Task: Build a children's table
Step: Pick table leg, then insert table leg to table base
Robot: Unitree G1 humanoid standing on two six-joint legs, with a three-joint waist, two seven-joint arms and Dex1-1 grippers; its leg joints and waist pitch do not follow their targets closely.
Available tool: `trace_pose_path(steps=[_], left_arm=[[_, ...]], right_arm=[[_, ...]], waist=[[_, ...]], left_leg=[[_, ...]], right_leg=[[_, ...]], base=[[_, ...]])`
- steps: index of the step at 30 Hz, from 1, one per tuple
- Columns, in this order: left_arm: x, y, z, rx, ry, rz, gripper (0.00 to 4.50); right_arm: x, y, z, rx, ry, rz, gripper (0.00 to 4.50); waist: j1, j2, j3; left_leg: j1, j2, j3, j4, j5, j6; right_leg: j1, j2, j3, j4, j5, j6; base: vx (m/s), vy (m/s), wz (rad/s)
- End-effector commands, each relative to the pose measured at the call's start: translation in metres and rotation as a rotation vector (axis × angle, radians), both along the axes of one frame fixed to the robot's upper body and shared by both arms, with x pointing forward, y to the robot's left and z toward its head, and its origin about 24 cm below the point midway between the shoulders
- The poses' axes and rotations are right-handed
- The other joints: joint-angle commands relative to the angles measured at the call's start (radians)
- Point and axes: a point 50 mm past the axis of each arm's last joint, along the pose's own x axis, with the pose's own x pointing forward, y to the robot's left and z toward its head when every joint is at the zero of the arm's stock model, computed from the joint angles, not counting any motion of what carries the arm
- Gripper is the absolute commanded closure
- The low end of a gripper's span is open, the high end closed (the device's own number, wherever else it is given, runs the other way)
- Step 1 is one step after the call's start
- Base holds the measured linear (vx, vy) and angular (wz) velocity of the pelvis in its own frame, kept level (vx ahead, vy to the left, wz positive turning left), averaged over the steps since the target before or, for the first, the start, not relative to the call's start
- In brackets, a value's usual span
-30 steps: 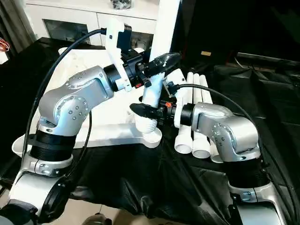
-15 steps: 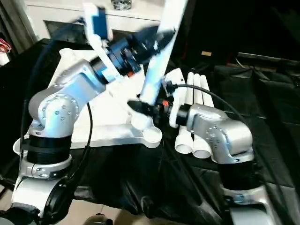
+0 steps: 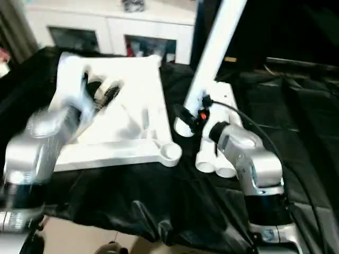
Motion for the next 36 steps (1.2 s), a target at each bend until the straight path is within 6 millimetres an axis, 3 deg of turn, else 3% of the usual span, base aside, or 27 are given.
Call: trace_pose_path(steps=[1,3,4,5,6,7,10,11,12,14,16,20,21,23,25,26,27,30,32,34,36], left_arm=[[-0.011,0.0,-0.002,0.085,-0.042,-0.036,1.56],[-0.024,-0.004,-0.013,0.094,-0.019,-0.129,1.56],[-0.03,-0.006,-0.017,0.083,-0.003,-0.182,1.56],[-0.033,-0.008,-0.019,0.08,0.001,-0.225,1.56],[-0.037,-0.009,-0.021,0.073,0.006,-0.273,1.56],[-0.036,-0.009,-0.022,0.066,0.011,-0.295,1.56],[-0.033,-0.008,-0.023,0.049,0.016,-0.371,1.56],[-0.032,-0.008,-0.024,0.055,0.02,-0.417,1.56],[-0.03,-0.009,-0.025,0.068,0.03,-0.458,1.56],[-0.029,-0.015,-0.029,0.092,0.04,-0.537,1.56],[-0.029,-0.019,-0.032,0.113,0.047,-0.559,1.56],[-0.034,-0.038,-0.056,0.194,0.156,-0.701,1.56],[-0.034,-0.04,-0.062,0.198,0.185,-0.738,1.56],[-0.035,-0.043,-0.071,0.224,0.22,-0.785,1.56],[-0.034,-0.043,-0.076,0.248,0.252,-0.816,1.56],[-0.031,-0.041,-0.077,0.267,0.262,-0.837,1.56],[-0.029,-0.042,-0.077,0.26,0.264,-0.838,1.56],[-0.024,-0.044,-0.082,0.275,0.284,-0.846,1.56],[-0.022,-0.044,-0.085,0.304,0.287,-0.847,1.56],[-0.018,-0.044,-0.088,0.326,0.289,-0.843,1.92],[-0.015,-0.042,-0.088,0.324,0.292,-0.842,1.92]], right_arm=[[0.0,-0.006,-0.004,-0.008,-0.012,-0.061,2.59],[-0.003,-0.006,-0.008,-0.009,-0.019,-0.081,2.59],[-0.005,-0.005,-0.01,-0.005,-0.021,-0.081,2.59],[-0.006,-0.005,-0.011,-0.002,-0.021,-0.079,2.59],[-0.009,-0.005,-0.012,-0.003,-0.028,-0.077,2.59],[-0.01,-0.005,-0.012,-0.004,-0.035,-0.077,2.59],[-0.014,-0.004,-0.012,0.02,-0.041,-0.065,2.59],[-0.017,-0.002,-0.014,0.037,-0.038,-0.048,2.59],[-0.018,0.0,-0.016,0.04,-0.03,-0.034,2.59],[-0.026,0.003,-0.024,0.021,-0.013,0.013,2.59],[-0.028,0.002,-0.027,0.017,-0.005,0.014,2.59],[-0.03,-0.006,-0.03,0.013,0.008,-0.009,2.59],[-0.031,-0.009,-0.026,0.022,-0.003,-0.012,2.59],[-0.036,-0.014,-0.024,0.035,-0.012,-0.012,2.59],[-0.04,-0.018,-0.022,0.047,-0.011,-0.004,2.59],[-0.041,-0.02,-0.023,0.052,-0.009,0.0,2.59],[-0.042,-0.021,-0.024,0.04,-0.005,0.006,2.59],[-0.043,-0.026,-0.028,0.009,0.01,0.014,2.59],[-0.044,-0.028,-0.029,0.009,0.017,0.015,2.59],[-0.043,-0.028,-0.03,-0.01,0.024,0.018,2.59],[-0.042,-0.027,-0.029,-0.012,0.024,0.028,2.59]], waist=[[0.002,-0.001,-0.076],[0.003,0.005,-0.074],[0.004,0.003,-0.073],[0.01,0.021,-0.073],[0.011,0.025,-0.07],[0.013,0.02,-0.071],[0.017,0.02,-0.069],[0.016,0.03,-0.067],[0.016,0.027,-0.065],[0.013,0.001,-0.066],[0.015,0.017,-0.066],[0.003,0.019,-0.07],[-0.002,0.046,-0.071],[-0.006,0.02,-0.075],[-0.004,0.029,-0.077],[-0.005,0.027,-0.077],[-0.008,0.031,-0.075],[-0.01,0.022,-0.074],[-0.007,0.021,-0.074],[-0.009,0.018,-0.074],[-0.009,0.023,-0.073]], left_leg=[[0.011,0.036,-0.01,-0.079,-0.13,-0.014],[0.016,0.036,-0.007,-0.081,-0.16,-0.024],[0.018,0.035,-0.005,-0.082,-0.171,-0.026],[0.025,0.036,-0.006,-0.082,-0.205,-0.034],[0.02,0.034,-0.009,-0.086,-0.239,-0.04],[0.02,0.034,-0.009,-0.087,-0.248,-0.042],[0.018,0.031,-0.01,-0.088,-0.262,-0.042],[0.019,0.029,-0.01,-0.088,-0.28,-0.043],[0.02,0.026,-0.01,-0.089,-0.287,-0.039],[0.019,0.029,-0.009,-0.093,-0.267,-0.031],[0.021,0.033,-0.011,-0.094,-0.27,-0.035],[0.02,0.033,-0.01,-0.093,-0.243,-0.036],[0.021,0.033,-0.012,-0.091,-0.248,-0.045],[0.014,0.03,-0.009,-0.089,-0.211,-0.032],[0.014,0.03,-0.008,-0.085,-0.184,-0.023],[0.012,0.029,-0.007,-0.084,-0.178,-0.019],[0.012,0.029,-0.007,-0.086,-0.185,-0.018],[0.014,0.029,-0.005,-0.084,-0.19,-0.014],[0.015,0.028,-0.004,-0.083,-0.19,-0.004],[0.015,0.03,-0.004,-0.084,-0.191,-0.004],[0.015,0.03,-0.004,-0.084,-0.185,-0.002]], right_leg=[[0.054,-0.081,0.048,-0.07,-0.212,-0.115],[0.047,-0.076,0.05,-0.075,-0.221,-0.121],[0.046,-0.074,0.05,-0.076,-0.228,-0.12],[0.038,-0.074,0.051,-0.079,-0.241,-0.122],[0.043,-0.075,0.051,-0.085,-0.258,-0.119],[0.045,-0.075,0.051,-0.084,-0.261,-0.117],[0.048,-0.077,0.052,-0.084,-0.282,-0.111],[0.045,-0.077,0.053,-0.091,-0.32,-0.098],[0.045,-0.077,0.052,-0.097,-0.348,-0.088],[0.049,-0.079,0.052,-0.099,-0.38,-0.064],[0.043,-0.082,0.054,-0.098,-0.398,-0.063],[0.045,-0.079,0.055,-0.093,-0.349,-0.072],[0.044,-0.077,0.055,-0.09,-0.325,-0.079],[0.057,-0.076,0.054,-0.087,-0.259,-0.088],[0.056,-0.077,0.054,-0.083,-0.237,-0.097],[0.058,-0.076,0.055,-0.084,-0.227,-0.098],[0.059,-0.077,0.053,-0.084,-0.233,-0.106],[0.06,-0.08,0.052,-0.087,-0.264,-0.116],[0.059,-0.08,0.053,-0.094,-0.311,-0.101],[0.058,-0.081,0.052,-0.095,-0.332,-0.092],[0.054,-0.08,0.052,-0.098,-0.334,-0.092]], base=[[0.0,0.0,0.0],[0.0,0.0,0.0],[0.0,0.0,0.0],[0.0,0.0,0.0],[0.0,0.0,0.0],[0.0,0.0,0.0],[0.0,0.0,0.0],[0.0,0.0,0.0],[0.0,0.0,0.0],[0.0,0.0,0.0],[0.0,0.0,0.0],[0.0,0.0,0.0],[0.0,0.0,0.0],[0.0,0.0,0.0],[0.0,0.0,0.0],[0.0,0.0,0.0],[0.0,0.0,0.0],[0.0,0.0,0.0],[0.0,0.0,0.0],[0.0,0.0,0.0],[0.0,0.0,0.0]])
